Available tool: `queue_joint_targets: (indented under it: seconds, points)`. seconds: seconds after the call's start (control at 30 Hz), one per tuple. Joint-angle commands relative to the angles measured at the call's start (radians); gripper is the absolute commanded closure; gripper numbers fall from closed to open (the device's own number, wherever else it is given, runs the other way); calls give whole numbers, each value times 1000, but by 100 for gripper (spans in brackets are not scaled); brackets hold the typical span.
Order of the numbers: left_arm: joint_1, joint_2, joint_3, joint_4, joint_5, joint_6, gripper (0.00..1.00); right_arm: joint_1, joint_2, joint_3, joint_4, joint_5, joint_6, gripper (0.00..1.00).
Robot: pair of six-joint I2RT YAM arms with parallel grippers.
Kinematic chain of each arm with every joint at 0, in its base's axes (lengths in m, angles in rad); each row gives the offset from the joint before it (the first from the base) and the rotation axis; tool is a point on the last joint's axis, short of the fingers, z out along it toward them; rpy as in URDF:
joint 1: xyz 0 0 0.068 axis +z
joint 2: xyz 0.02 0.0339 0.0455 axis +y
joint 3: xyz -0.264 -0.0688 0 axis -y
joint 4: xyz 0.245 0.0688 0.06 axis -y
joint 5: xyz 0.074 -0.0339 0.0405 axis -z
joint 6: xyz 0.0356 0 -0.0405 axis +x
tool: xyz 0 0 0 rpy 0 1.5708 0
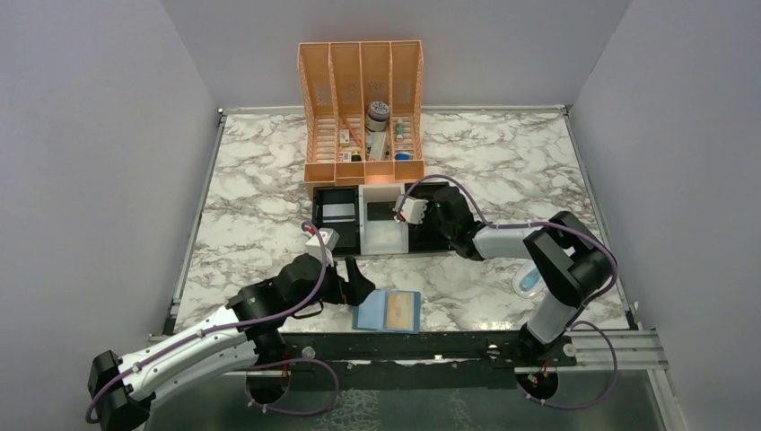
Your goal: Take the credit cards out of the card holder
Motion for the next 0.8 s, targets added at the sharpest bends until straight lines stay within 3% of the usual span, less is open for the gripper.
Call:
queue_joint_targets:
  seconds: [0.0,0.77]
  points:
    - [3,2,-7,21,21,1,1,-2,-18,-5,-17,-54,-11,57]
    - [2,-4,-23,35,41,-22,1,-14,-90,3,-120,-111,92,49]
